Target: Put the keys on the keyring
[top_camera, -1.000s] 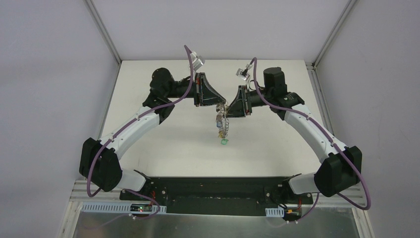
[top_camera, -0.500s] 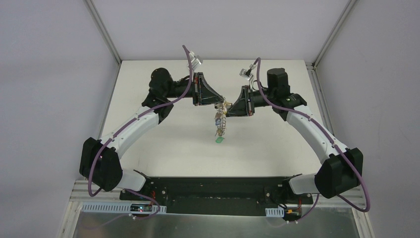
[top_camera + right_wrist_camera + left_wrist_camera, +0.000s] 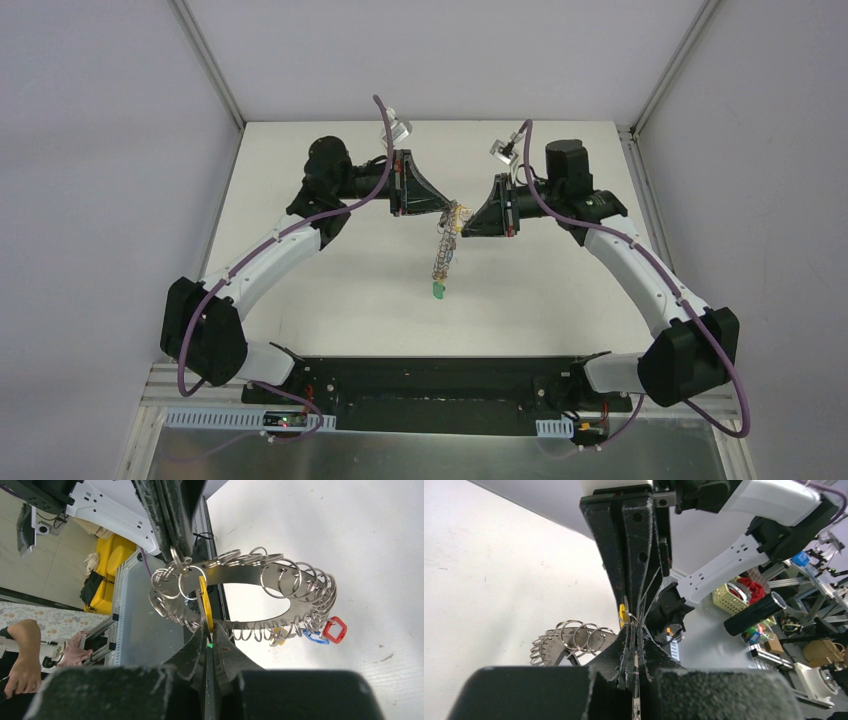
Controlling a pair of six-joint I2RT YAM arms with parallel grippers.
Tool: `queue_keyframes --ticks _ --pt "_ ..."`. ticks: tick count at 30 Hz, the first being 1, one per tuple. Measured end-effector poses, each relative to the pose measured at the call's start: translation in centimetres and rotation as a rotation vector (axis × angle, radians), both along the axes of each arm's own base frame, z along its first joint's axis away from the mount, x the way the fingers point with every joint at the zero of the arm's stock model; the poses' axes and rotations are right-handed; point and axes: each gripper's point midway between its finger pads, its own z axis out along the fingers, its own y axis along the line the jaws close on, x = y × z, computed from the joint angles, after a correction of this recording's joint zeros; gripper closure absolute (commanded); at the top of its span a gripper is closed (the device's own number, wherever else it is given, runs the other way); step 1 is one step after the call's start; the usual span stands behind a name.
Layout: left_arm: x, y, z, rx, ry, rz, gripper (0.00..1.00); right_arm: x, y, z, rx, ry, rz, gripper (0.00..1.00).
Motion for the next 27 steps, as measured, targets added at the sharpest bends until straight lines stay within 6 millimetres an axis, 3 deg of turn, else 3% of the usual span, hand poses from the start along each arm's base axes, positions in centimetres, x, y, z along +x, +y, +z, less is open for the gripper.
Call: queue_keyframes --ticks 9,27 --pt "0.2 0.3 -3.5 0.123 -0.011 0.006 1.00 -0.4 -0.9 -1.2 -0.064 -0.026 -0.026 1.00" --pt "-0.1 0.2 -4.7 0.178 -0.045 -0.005 1.00 -0.3 0.2 -1.3 -0.141 -0.071 -0.026 1.00"
